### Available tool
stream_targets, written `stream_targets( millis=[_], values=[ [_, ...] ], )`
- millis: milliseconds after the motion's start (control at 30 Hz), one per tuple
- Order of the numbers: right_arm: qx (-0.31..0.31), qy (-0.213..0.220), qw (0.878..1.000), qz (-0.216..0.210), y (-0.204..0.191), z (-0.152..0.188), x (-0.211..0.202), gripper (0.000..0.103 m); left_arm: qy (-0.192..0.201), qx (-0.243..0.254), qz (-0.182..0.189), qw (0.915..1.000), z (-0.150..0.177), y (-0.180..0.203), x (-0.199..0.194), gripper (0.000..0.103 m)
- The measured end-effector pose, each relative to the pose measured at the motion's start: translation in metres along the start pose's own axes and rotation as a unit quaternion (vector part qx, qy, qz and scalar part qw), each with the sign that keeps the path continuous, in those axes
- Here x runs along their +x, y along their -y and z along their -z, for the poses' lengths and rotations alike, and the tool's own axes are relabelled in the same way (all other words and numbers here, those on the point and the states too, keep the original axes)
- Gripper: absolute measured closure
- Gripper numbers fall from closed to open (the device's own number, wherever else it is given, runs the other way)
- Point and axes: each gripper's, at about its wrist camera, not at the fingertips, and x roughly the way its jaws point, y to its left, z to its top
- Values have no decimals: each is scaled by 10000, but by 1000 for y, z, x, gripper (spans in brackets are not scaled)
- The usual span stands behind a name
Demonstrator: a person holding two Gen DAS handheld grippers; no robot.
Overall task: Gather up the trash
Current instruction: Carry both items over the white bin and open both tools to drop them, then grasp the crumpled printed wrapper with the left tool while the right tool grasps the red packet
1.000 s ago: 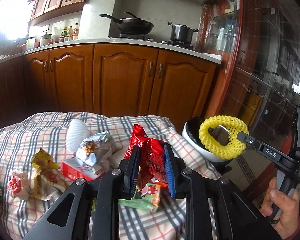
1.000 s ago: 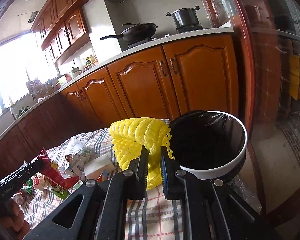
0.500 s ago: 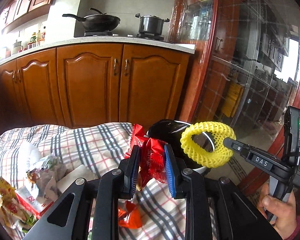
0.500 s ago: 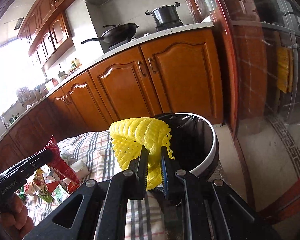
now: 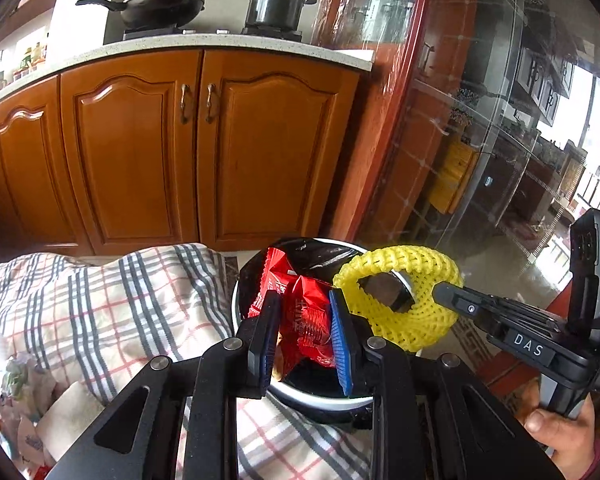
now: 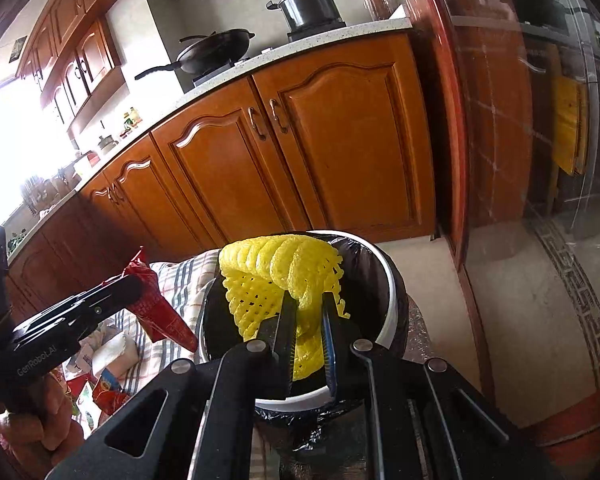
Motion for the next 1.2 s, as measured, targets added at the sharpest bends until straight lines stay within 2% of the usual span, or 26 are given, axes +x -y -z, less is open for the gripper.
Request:
stream_targets(
  millis=[333,433,567,667,967,1067,1200],
  values=[
    [-51,-384,9992,-15,8,-11,26,89,-511,-16,44,9987,-21,-13,62,77],
    [-83,-477,9988,12,6,-10,31,87,-564,15,-17,9984,-26,-11,77,69],
    [-34,-500,9987,-8,10,-10,34,80,-534,10,-51,9986,-26,-6,80,43],
    [37,-420,9991,-52,11,-10,30,62,-458,15,-39,9989,-20,-2,70,42],
    [120,-172,9997,-87,6,-10,16,61,-202,-250,-25,9995,12,-19,10,40],
    [209,-8,9994,-267,0,-4,6,52,-57,-517,-57,9986,28,-31,-13,37],
    [353,168,9974,-606,-14,10,-6,20,94,-773,-272,9966,53,-46,-44,36]
  ],
)
